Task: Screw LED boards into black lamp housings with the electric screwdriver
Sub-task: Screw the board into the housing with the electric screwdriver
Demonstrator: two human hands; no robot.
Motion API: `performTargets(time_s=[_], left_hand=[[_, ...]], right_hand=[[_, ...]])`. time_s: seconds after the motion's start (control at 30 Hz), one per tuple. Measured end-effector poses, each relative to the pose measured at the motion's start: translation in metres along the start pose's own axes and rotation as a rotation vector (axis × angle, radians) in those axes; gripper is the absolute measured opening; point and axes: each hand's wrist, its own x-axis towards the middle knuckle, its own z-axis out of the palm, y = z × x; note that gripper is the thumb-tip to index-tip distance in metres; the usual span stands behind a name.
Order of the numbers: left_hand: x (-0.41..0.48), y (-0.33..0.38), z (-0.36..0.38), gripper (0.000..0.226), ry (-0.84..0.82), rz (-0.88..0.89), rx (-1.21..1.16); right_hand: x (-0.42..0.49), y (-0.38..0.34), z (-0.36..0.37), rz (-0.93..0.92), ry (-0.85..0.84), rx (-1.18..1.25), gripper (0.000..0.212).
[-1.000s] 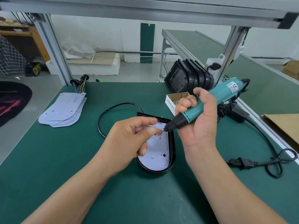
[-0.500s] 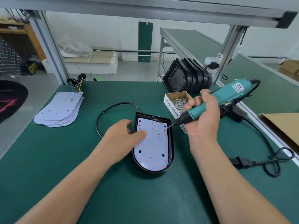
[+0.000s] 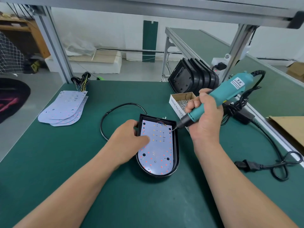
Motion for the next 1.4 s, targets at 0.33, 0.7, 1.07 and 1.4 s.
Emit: performTargets(time_s=[0.33,0.7,1.07,1.4], left_hand=[[-0.002,0.004,0.004,0.045,0.012,-0.019,-0.029],[-0.003,0.007,0.007,0.046,0.004,-0.013,-0.092],[0.0,0.003,0.007,0.05,-0.013,-0.017,-0.113],[0.011,0.003,-0.009,0.052,0.198,-0.051,-0.315]], right_hand=[[-0.005,0.0,0.008,-0.041,-0.181,-0.153,0.009],[-0.01,-0.002,0.011,-0.027,-0.39,-0.298,0.015],[-0.017,-0.017,0.017,-0.104,-0.349,-0.215,0.018],[-0.017,-0.021,0.013,0.056,-0.237,0.153,0.011]])
